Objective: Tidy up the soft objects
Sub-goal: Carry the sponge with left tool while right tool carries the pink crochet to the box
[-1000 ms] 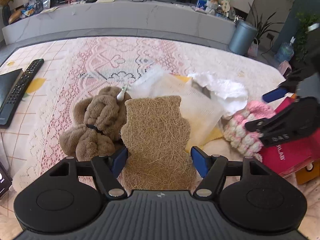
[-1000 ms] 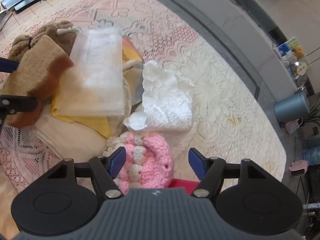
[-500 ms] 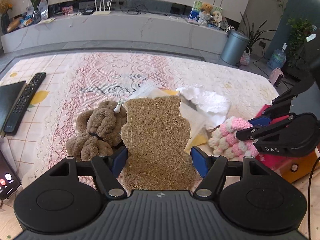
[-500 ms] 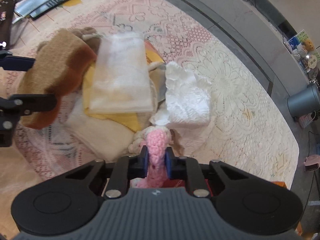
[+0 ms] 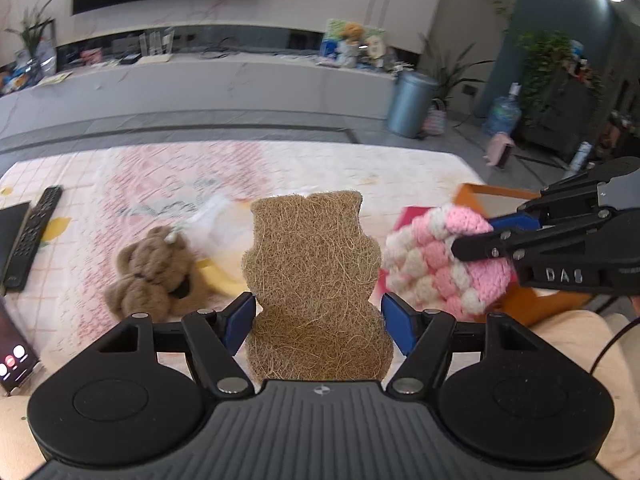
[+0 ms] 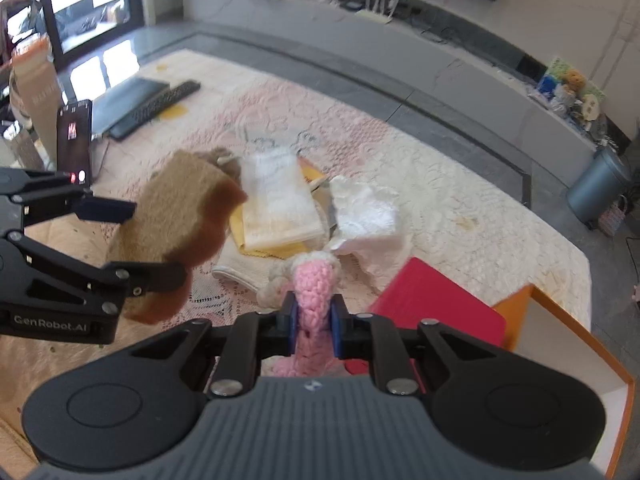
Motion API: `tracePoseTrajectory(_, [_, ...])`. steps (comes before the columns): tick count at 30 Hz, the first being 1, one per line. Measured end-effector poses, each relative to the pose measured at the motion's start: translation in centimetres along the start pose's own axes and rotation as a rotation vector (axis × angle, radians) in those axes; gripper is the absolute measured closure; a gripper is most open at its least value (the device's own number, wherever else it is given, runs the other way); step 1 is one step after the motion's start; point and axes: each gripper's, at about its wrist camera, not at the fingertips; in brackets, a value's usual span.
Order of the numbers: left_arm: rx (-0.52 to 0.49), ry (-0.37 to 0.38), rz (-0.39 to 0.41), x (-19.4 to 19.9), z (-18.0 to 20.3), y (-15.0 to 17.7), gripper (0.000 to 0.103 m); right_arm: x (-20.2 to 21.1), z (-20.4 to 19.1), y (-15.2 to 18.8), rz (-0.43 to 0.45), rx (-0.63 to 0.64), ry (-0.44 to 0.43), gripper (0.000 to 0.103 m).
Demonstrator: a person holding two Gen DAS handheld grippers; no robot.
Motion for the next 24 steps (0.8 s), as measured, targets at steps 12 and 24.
tracePoseTrajectory(12, [-0.104,0.289,-0.076,-3.2,10.7,-4.9,0.023,9.2,11.1,7.8,0.105,-0.271,0.239,0.089])
tracePoseTrajectory(24, [-0.283,0.291,-0.254,-16.9,22.6,-8.5,0.023,5.9,21.3,12.7,0.084,-0.503,0.308,0.089])
Point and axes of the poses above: each gripper's, at about its wrist camera, not at the fingertips, and x roughly against the way its jaws point, z to its right, y to its underside, and after that the axes turned 6 degrees about x, right-handed
